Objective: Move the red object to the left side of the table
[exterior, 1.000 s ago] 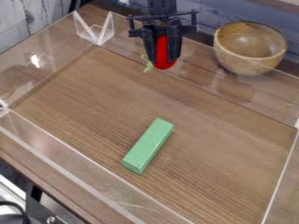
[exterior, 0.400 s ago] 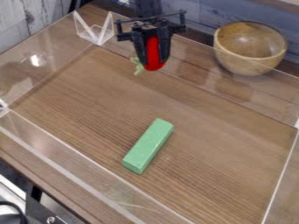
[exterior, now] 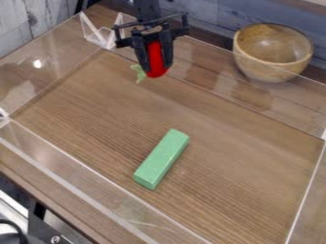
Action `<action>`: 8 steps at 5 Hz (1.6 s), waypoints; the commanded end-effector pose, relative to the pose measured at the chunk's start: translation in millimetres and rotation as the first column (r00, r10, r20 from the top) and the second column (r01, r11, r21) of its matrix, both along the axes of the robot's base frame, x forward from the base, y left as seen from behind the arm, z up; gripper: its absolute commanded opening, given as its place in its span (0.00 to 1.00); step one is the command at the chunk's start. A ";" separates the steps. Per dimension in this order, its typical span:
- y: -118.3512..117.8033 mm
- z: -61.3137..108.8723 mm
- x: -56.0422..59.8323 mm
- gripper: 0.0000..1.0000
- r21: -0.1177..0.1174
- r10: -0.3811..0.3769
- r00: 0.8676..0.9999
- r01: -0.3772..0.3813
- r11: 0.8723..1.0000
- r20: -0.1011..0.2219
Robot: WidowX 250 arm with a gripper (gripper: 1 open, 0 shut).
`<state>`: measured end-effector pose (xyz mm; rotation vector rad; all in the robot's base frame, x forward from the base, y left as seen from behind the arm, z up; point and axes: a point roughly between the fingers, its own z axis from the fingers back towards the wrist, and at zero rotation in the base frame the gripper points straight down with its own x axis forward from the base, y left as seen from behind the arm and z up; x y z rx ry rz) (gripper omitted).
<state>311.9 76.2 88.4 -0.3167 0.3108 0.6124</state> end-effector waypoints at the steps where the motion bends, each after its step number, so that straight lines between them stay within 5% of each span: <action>1: 11.1 12.9 0.6 0.00 0.023 0.047 0.997 -0.048 0.999 0.057; 4: 25.6 -21.4 2.2 0.00 0.051 0.036 0.998 -0.039 0.998 0.049; 8: 19.6 -39.9 1.0 0.00 0.054 0.010 1.000 -0.011 0.998 0.017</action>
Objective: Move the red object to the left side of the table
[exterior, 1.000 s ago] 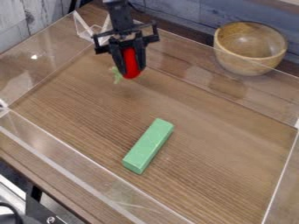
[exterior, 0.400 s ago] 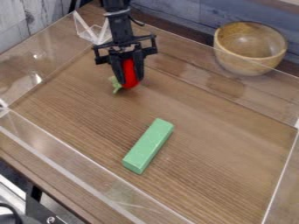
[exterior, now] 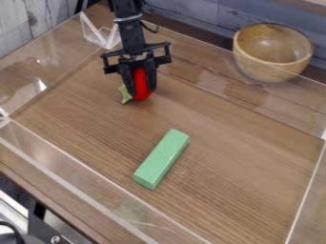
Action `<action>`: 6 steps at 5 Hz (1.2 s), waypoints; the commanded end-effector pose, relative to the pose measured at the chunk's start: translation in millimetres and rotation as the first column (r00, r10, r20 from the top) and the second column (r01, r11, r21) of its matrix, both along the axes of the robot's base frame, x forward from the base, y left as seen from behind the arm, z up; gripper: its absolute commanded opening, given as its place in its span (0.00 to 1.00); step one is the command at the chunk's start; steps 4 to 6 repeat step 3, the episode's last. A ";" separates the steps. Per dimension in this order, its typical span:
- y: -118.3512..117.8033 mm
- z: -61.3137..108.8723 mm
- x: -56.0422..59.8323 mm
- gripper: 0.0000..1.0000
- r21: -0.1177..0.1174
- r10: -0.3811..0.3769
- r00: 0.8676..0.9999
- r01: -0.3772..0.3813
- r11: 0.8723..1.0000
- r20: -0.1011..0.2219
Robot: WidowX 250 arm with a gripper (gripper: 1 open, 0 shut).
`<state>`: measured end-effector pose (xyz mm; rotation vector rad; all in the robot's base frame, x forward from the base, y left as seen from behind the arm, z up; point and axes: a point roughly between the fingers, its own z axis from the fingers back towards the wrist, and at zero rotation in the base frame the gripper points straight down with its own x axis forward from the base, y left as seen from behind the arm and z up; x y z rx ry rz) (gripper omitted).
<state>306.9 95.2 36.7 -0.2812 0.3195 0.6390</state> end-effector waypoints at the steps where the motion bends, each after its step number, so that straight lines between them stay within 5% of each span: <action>1: -1.6 10.1 5.5 0.00 0.020 -0.019 0.999 0.018 1.000 0.034; 6: -5.5 8.0 4.3 0.00 0.015 -0.033 0.999 0.033 0.999 0.019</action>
